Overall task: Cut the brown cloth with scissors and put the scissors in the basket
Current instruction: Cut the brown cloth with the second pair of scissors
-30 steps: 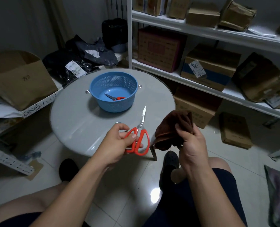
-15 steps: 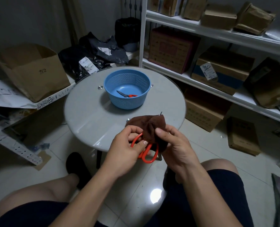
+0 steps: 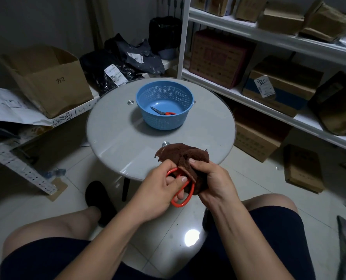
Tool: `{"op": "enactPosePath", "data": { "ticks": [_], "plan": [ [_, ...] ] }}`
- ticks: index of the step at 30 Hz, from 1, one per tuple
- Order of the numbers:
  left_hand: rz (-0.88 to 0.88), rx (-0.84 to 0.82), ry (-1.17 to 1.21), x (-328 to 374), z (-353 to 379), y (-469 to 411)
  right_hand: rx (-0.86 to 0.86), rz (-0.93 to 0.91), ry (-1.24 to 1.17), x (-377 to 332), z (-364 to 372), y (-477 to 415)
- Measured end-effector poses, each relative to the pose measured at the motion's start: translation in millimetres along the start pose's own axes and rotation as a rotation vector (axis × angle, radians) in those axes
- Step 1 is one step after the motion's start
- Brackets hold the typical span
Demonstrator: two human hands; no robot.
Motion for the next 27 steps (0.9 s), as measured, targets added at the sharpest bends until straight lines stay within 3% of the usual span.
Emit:
{"op": "enactPosePath", "data": {
  "ticks": [5,9,12,19,27],
  "plan": [
    [0.011,-0.020,0.025,1.1,-0.4,8.6,0.085,0.021,-0.121,-4.6,-5.6,-2.3],
    [-0.041,0.004,0.126,-8.5,-5.9,24.5,0.133,-0.118,-0.213,-59.6,-27.6,-14.1],
    [-0.101,0.094,0.230,-18.2,-15.4,26.2,0.026,-0.127,-0.199,-72.3,-23.6,-10.6],
    [-0.094,0.211,0.190,-29.2,-30.2,15.7,-0.208,0.015,-0.190,-26.3,-4.5,-2.6],
    [-0.200,0.077,0.212,-37.6,-22.9,10.3,-0.246,0.023,-0.009,-10.3,2.1,-3.6]
  ]
}}
Point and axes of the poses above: each hand's wrist, its own y-axis away from the middle knuckle, its own z-axis out of the palm, x = y × z, the point moved 8 cm from there along -y, towards the middle knuckle, and after that the axes turned 10 degrees about -y, right-handed, at the moved point
